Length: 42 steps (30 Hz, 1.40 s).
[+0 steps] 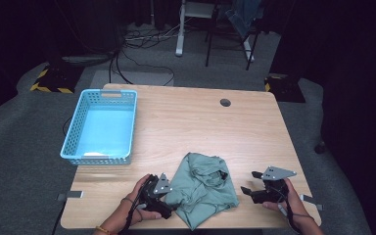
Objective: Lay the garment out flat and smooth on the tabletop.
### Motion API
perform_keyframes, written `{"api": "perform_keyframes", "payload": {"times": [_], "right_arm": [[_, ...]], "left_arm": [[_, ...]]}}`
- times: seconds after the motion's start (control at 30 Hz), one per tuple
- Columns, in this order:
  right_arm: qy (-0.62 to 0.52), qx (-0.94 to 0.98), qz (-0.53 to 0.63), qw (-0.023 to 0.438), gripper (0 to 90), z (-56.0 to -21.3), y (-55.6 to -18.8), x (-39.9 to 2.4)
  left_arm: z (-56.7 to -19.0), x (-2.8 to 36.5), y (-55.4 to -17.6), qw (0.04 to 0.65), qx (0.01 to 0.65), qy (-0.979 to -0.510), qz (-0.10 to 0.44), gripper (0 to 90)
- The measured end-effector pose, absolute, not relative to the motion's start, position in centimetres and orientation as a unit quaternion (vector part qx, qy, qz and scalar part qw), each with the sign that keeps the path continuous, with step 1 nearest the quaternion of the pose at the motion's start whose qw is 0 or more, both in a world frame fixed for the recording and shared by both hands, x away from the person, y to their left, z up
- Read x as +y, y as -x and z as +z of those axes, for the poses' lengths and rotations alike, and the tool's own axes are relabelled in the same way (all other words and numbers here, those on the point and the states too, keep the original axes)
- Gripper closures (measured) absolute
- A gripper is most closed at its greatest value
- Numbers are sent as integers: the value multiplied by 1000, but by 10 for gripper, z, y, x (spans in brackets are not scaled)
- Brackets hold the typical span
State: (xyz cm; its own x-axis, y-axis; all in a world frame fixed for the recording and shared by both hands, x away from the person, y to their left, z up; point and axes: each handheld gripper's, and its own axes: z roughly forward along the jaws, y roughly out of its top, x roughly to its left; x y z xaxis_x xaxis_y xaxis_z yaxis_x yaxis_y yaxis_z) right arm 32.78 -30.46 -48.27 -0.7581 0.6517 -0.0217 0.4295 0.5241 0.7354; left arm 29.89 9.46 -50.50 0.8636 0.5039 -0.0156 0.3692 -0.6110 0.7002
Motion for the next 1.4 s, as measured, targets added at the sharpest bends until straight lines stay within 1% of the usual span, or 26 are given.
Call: {"api": "perform_keyframes", "payload": {"times": [0.2,0.4,0.43,0.47,0.6,0.67,0.8,1.0,1.07,1.13,1.17,1.2,1.3,1.33,1.4], "right_arm": [[-278,857,402,162,272,-463,-329,-278],[-237,863,415,167,268,-448,-335,-244],[-237,863,415,167,268,-448,-335,-244],[-223,866,414,167,274,-447,-338,-231],[-207,873,411,163,293,-448,-341,-216],[-189,878,409,159,354,-449,-342,-200],[-176,885,402,156,382,-453,-345,-185],[-170,893,389,147,414,-460,-348,-174],[-166,901,374,147,455,-464,-349,-169],[-162,908,357,145,540,-470,-350,-166],[-157,915,345,141,569,-473,-350,-165],[-152,920,331,146,659,-477,-350,-162],[-155,917,335,151,786,-474,-351,-164],[-156,915,338,154,811,-471,-352,-165],[-161,911,342,164,825,-465,-354,-168]], "left_arm": [[-505,95,-297,364,250,-892,95,100],[-505,94,-296,365,256,-890,98,99],[-505,94,-296,365,256,-890,98,99],[-505,93,-295,365,257,-889,99,99],[-505,93,-295,364,259,-889,99,99],[-505,93,-295,364,258,-889,99,99],[-505,92,-294,364,259,-889,99,99],[-505,88,-292,365,258,-889,98,99],[-505,86,-292,365,258,-889,98,99],[-505,85,-292,363,256,-891,98,99],[-505,85,-292,363,256,-891,98,99],[-505,85,-292,364,256,-890,97,99],[-505,85,-292,364,256,-890,97,99],[-505,85,-292,364,255,-890,98,99],[-505,85,-292,364,255,-891,97,99]]}}
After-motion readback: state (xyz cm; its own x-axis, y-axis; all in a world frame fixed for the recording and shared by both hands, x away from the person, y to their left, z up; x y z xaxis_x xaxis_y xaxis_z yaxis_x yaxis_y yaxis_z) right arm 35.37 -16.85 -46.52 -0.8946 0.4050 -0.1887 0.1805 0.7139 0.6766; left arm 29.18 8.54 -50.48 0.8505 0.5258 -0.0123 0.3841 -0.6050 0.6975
